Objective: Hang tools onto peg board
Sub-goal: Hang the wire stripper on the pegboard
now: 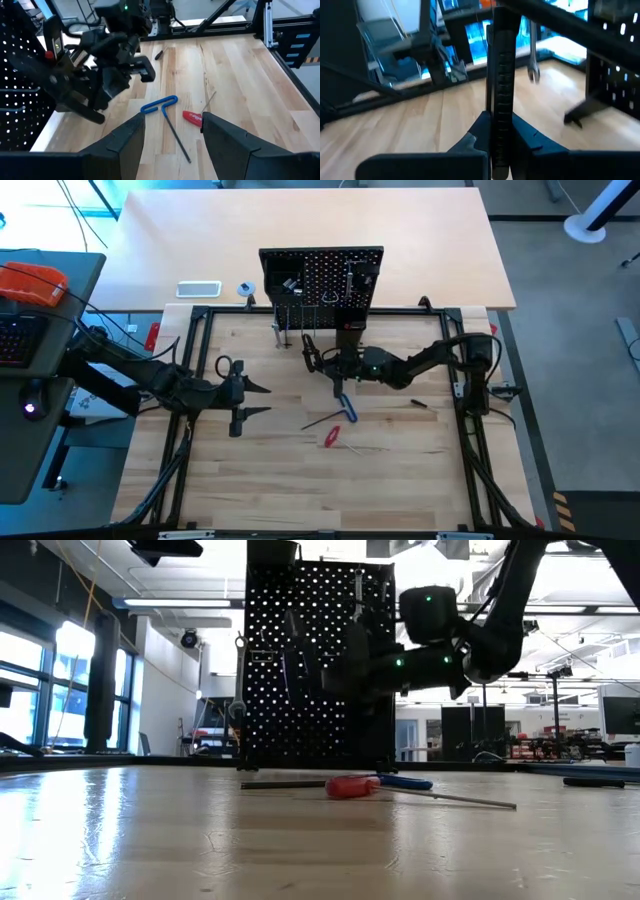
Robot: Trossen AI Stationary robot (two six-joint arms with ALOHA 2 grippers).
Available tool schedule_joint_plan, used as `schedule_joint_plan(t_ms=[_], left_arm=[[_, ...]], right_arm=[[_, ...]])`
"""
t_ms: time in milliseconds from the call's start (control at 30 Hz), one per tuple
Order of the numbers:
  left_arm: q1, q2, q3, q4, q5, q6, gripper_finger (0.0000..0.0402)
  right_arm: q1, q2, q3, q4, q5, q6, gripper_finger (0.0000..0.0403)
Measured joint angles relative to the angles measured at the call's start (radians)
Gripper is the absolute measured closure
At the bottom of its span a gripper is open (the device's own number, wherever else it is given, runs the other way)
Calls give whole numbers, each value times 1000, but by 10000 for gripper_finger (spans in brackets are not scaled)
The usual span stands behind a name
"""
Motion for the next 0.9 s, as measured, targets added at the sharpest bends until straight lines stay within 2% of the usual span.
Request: schedule_joint_plan(t_ms=[900], left_arm=[[1,0,0,-2,-8,18,213]], right_arm=[[-94,-1,1,-4,-98,2,382]])
